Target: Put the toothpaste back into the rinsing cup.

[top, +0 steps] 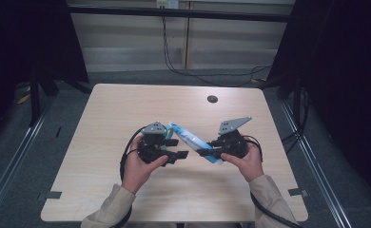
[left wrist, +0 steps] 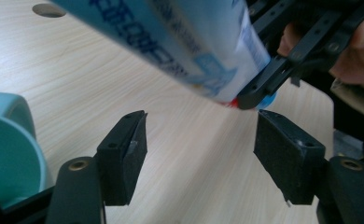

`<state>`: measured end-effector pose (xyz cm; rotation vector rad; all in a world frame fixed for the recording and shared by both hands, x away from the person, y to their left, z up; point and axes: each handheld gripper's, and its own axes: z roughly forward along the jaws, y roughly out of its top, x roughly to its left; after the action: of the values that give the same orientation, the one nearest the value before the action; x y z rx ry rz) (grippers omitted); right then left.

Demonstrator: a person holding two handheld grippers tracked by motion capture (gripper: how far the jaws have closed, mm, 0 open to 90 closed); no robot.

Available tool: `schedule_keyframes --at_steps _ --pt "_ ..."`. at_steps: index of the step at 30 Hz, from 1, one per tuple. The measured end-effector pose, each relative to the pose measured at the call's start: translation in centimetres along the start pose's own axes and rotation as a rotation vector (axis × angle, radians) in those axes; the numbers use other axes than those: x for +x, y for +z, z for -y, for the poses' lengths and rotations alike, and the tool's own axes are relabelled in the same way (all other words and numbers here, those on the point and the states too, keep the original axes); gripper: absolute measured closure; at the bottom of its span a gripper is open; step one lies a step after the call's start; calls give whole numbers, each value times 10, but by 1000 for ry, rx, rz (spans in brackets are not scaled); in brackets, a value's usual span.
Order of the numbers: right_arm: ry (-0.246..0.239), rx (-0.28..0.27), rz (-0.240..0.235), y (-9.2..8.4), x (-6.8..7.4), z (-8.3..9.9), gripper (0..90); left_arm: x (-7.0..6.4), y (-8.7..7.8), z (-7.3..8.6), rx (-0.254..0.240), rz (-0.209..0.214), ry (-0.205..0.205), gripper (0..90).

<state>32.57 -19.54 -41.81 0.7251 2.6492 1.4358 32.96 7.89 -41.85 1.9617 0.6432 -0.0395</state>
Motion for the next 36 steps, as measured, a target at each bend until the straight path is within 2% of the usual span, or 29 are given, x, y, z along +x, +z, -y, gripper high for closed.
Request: schedule_keyframes --at_steps 4,9,11,19,20,24,27,29,34,36 --pt "-6 3 -13 4 1 -1 732 -1 0 -4 -28 11 0 381" --pt "-13 -6 -12 7 2 -1 732 -1 0 -6 -32 14 6 455" --pt "-17 -9 -18 8 3 -2 732 1 0 -6 -41 21 -12 465" --pt "-17 -29 -37 8 4 -1 731 0 2 -8 -67 39 -45 449" --pt "-13 -33 -43 8 4 0 731 1 2 -8 -77 50 -66 449" --pt "-10 -46 -51 10 5 0 731 0 2 -9 -92 52 -85 441" --pt "-9 -55 -61 12 6 0 731 -1 2 -10 -110 59 -95 437" --pt "-4 -60 -69 13 6 0 731 0 1 -11 -106 59 -90 436" --pt "-12 -61 -73 15 8 -1 731 -3 1 -14 -108 58 -115 442" --pt "-13 -63 -72 16 8 -1 730 -3 1 -15 -108 57 -109 451"
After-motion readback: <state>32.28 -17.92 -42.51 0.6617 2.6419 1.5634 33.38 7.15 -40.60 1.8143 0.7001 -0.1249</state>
